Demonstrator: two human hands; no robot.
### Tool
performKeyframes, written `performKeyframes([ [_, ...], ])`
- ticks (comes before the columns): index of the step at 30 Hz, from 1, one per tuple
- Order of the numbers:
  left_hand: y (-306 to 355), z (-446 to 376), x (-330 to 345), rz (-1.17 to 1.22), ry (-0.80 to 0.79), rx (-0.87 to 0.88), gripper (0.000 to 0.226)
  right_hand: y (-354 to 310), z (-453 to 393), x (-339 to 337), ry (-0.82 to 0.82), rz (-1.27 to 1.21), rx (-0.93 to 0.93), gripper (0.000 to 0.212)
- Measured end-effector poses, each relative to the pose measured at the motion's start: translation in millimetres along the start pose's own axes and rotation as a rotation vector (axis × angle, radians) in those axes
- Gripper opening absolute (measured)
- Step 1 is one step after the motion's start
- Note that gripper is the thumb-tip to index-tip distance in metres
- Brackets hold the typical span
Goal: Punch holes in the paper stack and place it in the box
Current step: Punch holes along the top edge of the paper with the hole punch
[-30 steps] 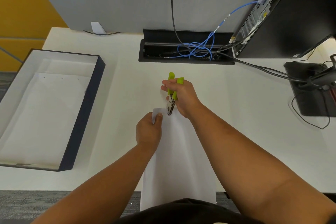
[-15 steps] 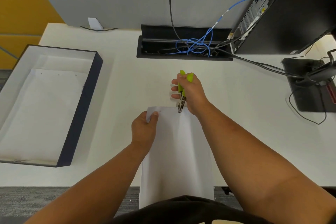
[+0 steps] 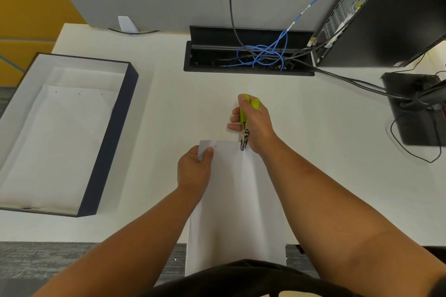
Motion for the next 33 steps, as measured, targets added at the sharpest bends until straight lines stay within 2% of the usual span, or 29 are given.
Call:
performKeyframes([
  [10, -0.7, -0.8, 0.2, 0.006, -0.018, -0.003, 0.013, 1.9, -0.5, 5.8, 0.05, 0.011, -0.017, 0.016],
  [19, -0.8, -0.9, -0.3, -0.008, -0.019, -0.003, 0.019, 2.5, -2.3, 6.7, 0.063, -0.001, -0.031, 0.006],
  [33, 0.5, 0.8, -0.5, -0.037, -0.019, 0.013, 0.017, 4.0, -2.5, 7.9, 0.084, -0.004, -0.054, 0.005],
])
Point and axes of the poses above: each hand's wrist, its own z-axis away from the middle knuckle, its own x-axis out of the palm, y = z × x, the point moved 2 cm from there along -z, towards the middle knuckle, and after that the axes turned 7 degrees about -y, right-handed, at the moved point
